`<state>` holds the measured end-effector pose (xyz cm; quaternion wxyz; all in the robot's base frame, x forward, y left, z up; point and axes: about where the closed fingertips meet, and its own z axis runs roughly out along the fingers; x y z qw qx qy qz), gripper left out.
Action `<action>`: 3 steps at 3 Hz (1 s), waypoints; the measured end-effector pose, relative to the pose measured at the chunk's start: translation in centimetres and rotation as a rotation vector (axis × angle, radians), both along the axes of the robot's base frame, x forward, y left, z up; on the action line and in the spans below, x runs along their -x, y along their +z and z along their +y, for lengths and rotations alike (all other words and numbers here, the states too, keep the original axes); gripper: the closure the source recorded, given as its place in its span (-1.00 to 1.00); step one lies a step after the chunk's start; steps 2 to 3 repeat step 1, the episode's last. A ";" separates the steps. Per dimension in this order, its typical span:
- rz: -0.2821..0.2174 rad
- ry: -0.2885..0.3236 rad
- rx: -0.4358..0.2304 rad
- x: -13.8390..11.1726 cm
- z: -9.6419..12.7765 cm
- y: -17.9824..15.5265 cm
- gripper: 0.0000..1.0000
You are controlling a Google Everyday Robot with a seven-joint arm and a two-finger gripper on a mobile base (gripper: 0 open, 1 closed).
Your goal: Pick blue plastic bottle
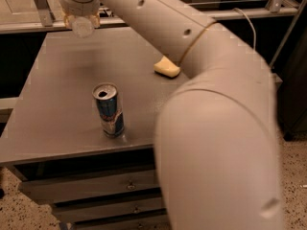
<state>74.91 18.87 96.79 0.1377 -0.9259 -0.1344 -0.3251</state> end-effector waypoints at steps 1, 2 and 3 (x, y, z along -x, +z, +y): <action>0.009 0.050 -0.216 6.6 0.3 3.5 1.00; 0.009 0.050 -0.216 6.6 0.3 3.5 1.00; 0.009 0.050 -0.216 6.6 0.3 3.5 1.00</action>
Offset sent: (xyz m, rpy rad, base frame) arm 0.0000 0.0000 0.0000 0.0000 0.0000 0.0000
